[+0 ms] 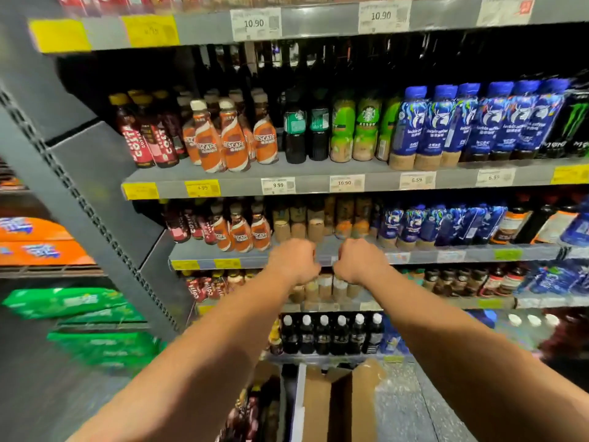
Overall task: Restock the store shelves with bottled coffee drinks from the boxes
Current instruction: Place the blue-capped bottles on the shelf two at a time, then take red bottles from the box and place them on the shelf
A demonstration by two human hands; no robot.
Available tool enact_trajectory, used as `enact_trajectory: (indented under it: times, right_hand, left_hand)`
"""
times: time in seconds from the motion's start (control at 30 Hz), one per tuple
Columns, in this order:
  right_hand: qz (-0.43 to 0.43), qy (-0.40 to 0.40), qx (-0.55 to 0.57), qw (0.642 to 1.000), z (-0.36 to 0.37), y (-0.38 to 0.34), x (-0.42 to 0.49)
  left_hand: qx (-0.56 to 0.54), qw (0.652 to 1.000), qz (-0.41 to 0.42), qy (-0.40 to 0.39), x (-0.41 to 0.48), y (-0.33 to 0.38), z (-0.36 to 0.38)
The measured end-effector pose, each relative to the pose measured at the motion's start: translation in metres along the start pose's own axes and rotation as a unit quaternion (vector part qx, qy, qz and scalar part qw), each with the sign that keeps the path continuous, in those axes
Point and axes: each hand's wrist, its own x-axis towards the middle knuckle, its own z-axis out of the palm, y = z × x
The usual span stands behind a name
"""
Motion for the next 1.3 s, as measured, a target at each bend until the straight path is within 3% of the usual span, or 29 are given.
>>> enact_trajectory:
  times: [0.3, 0.43, 0.83, 1.17, 1.3]
  right_hand:
    - [-0.083, -0.106, -0.004, 0.991, 0.103, -0.047, -0.06]
    - [-0.087, -0.155, -0.006, 0.984, 0.138, -0.077, -0.063]
    - [0.005, -0.212, 0.072, 0.975, 0.262, -0.155, -0.063]
    - [0.1, -0.271, 0.089, 0.953, 0.378, -0.126, -0.034]
    - [0.151, -0.314, 0.126, 0.929, 0.425, -0.113, -0.02]
  left_hand:
    - [-0.027, 0.986, -0.134, -0.1, -0.106, -0.063, 0.078]
    - [-0.02, 0.982, -0.151, -0.114, -0.125, -0.099, 0.101]
    - [-0.064, 0.973, -0.119, -0.186, -0.143, -0.222, 0.179]
    - [-0.116, 0.942, -0.167, -0.265, -0.122, -0.246, 0.307]
    - [-0.123, 0.928, -0.206, -0.286, -0.11, -0.256, 0.361]
